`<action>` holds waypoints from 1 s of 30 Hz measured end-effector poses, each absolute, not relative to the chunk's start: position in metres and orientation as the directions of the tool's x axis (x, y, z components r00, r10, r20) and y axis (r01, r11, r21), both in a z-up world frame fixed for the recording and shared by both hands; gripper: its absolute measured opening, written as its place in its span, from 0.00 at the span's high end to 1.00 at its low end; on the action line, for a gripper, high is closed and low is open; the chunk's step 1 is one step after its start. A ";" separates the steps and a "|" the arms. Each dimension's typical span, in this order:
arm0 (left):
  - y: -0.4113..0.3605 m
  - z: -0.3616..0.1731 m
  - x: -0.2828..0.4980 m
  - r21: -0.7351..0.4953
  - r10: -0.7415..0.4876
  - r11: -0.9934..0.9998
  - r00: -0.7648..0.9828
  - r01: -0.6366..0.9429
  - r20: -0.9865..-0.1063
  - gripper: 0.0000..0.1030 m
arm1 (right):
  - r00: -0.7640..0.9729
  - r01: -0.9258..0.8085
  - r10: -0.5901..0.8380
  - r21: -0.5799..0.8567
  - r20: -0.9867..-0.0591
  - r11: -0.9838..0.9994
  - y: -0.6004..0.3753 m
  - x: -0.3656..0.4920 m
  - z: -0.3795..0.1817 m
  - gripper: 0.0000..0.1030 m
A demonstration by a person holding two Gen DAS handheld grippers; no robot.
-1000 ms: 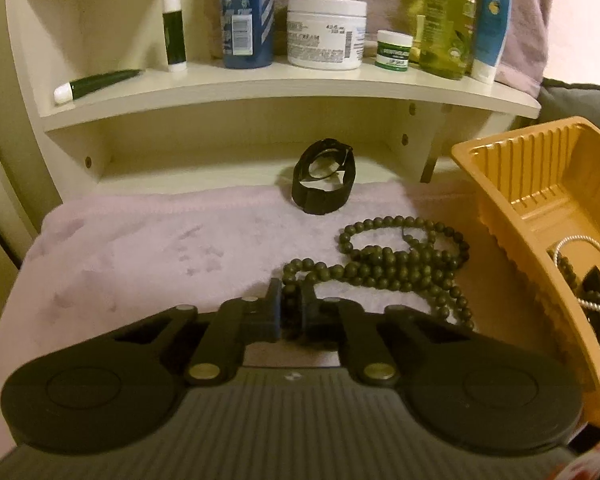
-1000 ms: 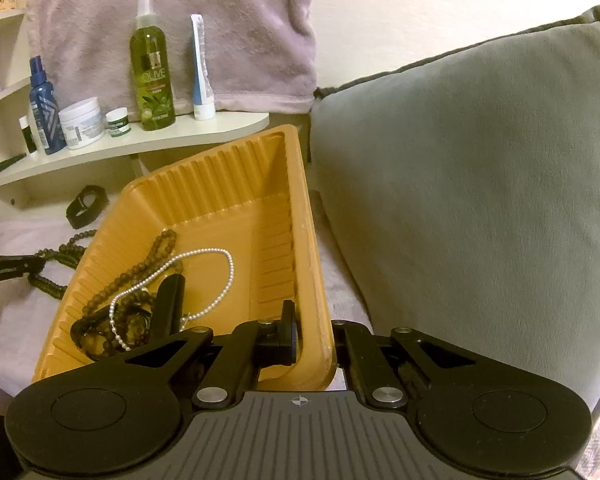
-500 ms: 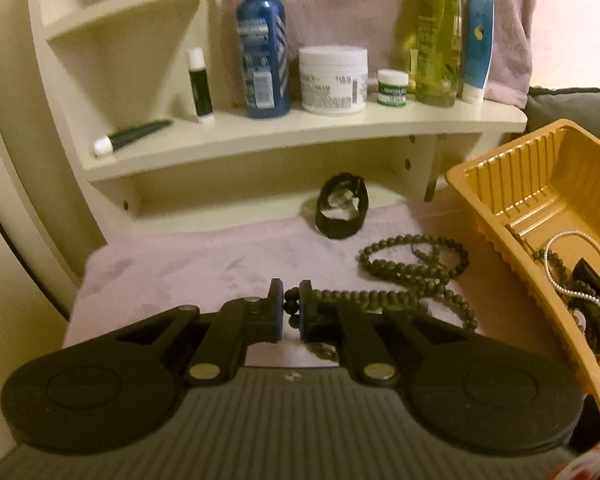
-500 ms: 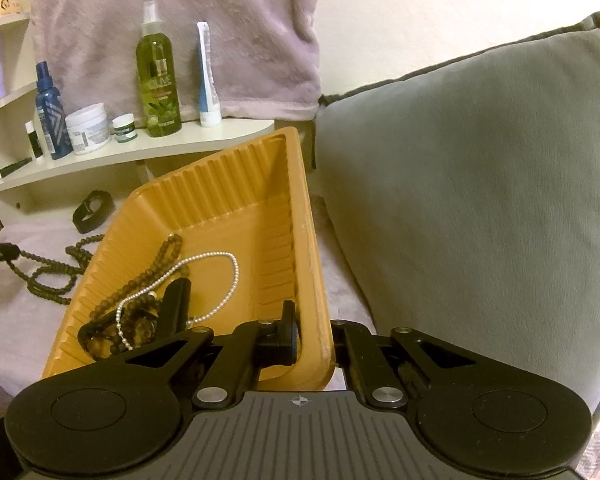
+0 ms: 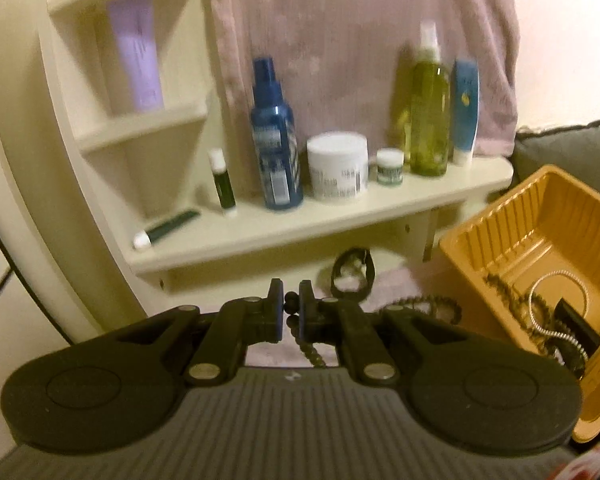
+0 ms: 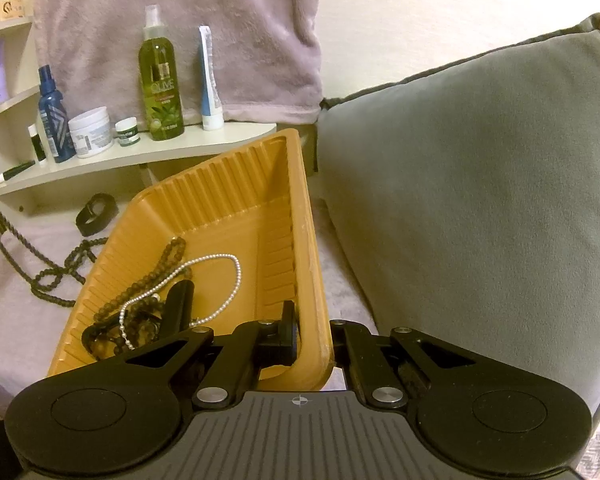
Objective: Organize jewelry
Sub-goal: 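Lift the dark bead necklace high and swing it over the tray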
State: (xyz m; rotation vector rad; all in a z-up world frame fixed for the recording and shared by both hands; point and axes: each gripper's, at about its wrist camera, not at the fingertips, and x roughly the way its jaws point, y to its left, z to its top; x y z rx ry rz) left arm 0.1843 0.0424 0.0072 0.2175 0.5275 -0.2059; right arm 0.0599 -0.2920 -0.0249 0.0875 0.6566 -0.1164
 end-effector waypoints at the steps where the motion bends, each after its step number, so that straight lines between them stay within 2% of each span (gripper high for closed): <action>1: 0.043 0.012 0.184 0.156 -0.140 0.955 0.849 0.251 -0.510 0.94 | 0.786 0.136 -0.081 0.044 -0.612 0.990 -0.291 0.060 -0.025 0.96; 30: 0.030 0.094 0.187 0.176 -0.253 0.915 0.858 0.362 -0.446 0.94 | 0.791 0.134 -0.079 0.046 -0.607 0.990 -0.290 0.059 -0.023 0.96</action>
